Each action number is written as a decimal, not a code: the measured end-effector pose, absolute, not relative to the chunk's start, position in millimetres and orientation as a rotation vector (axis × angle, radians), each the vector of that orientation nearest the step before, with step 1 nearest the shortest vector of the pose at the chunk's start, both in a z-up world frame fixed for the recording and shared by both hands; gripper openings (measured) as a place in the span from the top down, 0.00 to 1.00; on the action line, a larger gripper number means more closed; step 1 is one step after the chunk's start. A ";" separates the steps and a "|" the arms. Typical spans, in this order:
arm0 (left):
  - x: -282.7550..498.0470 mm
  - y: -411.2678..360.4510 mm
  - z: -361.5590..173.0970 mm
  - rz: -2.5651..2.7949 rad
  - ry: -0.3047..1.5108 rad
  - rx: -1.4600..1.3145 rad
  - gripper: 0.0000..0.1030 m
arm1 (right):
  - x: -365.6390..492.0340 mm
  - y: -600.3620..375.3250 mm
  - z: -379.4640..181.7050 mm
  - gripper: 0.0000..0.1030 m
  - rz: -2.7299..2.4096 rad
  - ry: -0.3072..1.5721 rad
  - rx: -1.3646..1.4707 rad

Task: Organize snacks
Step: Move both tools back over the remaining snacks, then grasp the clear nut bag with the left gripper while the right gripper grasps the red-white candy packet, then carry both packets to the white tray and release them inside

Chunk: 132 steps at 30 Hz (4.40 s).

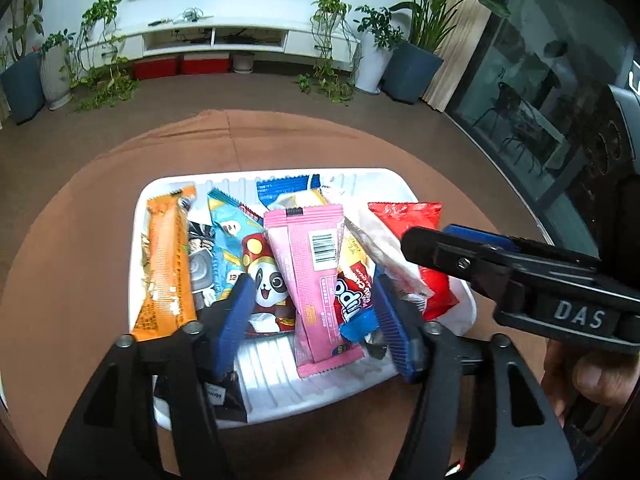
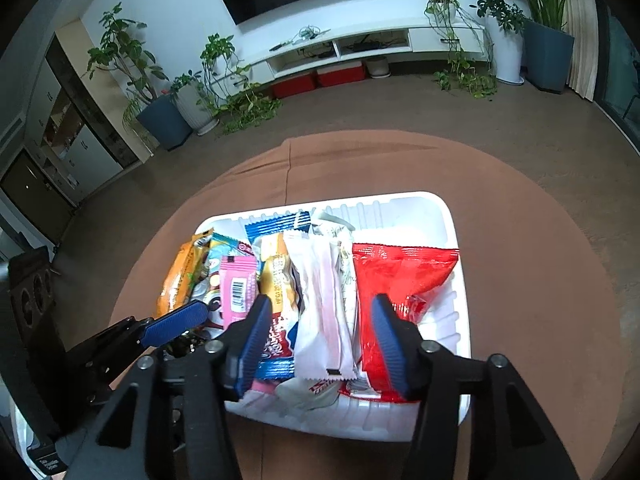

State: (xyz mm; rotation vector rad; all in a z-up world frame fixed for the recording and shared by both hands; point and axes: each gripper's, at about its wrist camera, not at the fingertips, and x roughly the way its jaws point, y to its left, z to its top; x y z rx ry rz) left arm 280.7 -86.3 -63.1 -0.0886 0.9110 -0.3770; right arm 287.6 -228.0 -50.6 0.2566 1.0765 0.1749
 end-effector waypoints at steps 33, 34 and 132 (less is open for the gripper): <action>57.4 -65.1 -106.5 -0.389 1.036 0.152 0.01 | 39.9 -247.4 -61.1 0.17 0.358 1.026 0.332; 59.0 -67.2 -107.6 -0.385 1.039 0.163 0.01 | 36.0 -246.8 -62.4 0.17 0.358 1.028 0.331; 71.6 -44.1 -107.2 -0.451 1.021 0.011 0.77 | 86.6 -147.4 -91.7 0.67 0.721 1.292 -0.399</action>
